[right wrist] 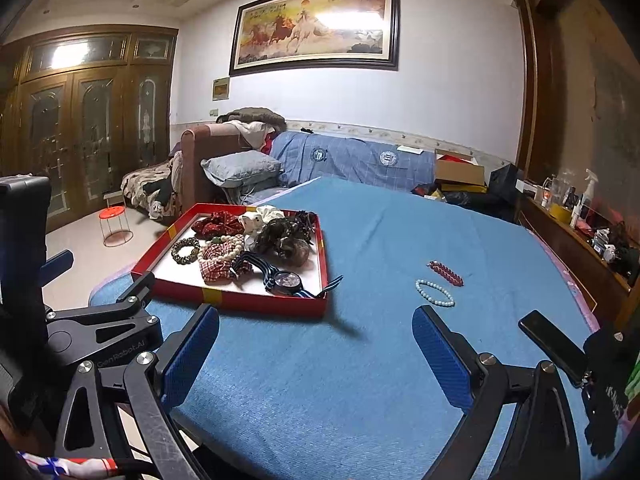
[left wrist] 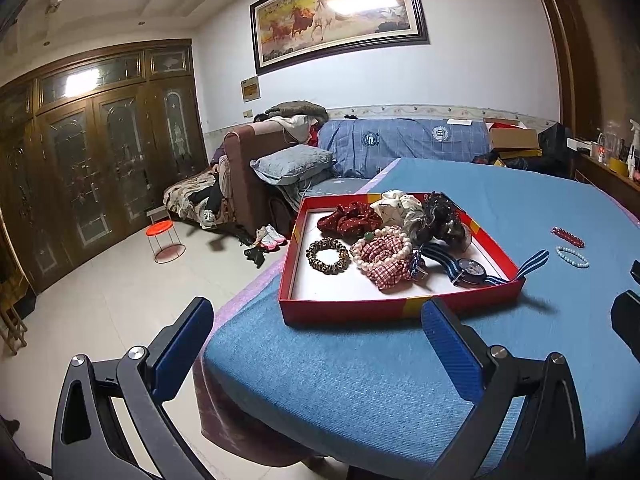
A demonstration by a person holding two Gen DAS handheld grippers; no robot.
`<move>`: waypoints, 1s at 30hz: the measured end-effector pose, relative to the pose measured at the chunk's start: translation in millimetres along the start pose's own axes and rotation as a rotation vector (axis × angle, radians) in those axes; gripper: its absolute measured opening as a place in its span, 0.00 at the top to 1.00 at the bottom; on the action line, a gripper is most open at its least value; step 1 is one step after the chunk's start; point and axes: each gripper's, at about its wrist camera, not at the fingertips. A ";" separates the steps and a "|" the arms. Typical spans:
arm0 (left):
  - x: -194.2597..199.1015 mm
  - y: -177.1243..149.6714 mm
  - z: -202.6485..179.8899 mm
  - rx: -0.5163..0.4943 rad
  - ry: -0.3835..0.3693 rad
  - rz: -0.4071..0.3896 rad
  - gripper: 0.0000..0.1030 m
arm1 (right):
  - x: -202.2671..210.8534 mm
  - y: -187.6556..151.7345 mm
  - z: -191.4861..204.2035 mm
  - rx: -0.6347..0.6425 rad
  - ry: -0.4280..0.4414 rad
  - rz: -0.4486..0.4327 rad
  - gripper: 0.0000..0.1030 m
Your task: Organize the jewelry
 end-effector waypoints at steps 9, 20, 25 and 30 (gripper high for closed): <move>-3.5 -3.3 2.1 -0.002 -0.006 0.001 0.00 | -1.8 -0.6 4.6 0.008 0.003 0.015 0.03; -5.1 -6.5 3.1 -0.005 -0.006 0.006 0.00 | -1.7 -2.7 7.1 0.010 0.004 0.025 0.03; -5.1 -7.4 0.3 -0.011 -0.008 0.009 0.00 | -1.6 -2.8 7.6 0.010 0.004 0.024 0.03; -5.3 -7.5 -0.5 -0.012 -0.007 0.009 0.00 | -1.9 -2.9 7.8 0.010 0.004 0.025 0.03</move>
Point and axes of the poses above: each gripper's, at about its wrist camera, not at the fingertips, and x roughly against the way its jaws point, z to its left, y to its top, and after that the axes turned 4 degrees about -x, right-handed
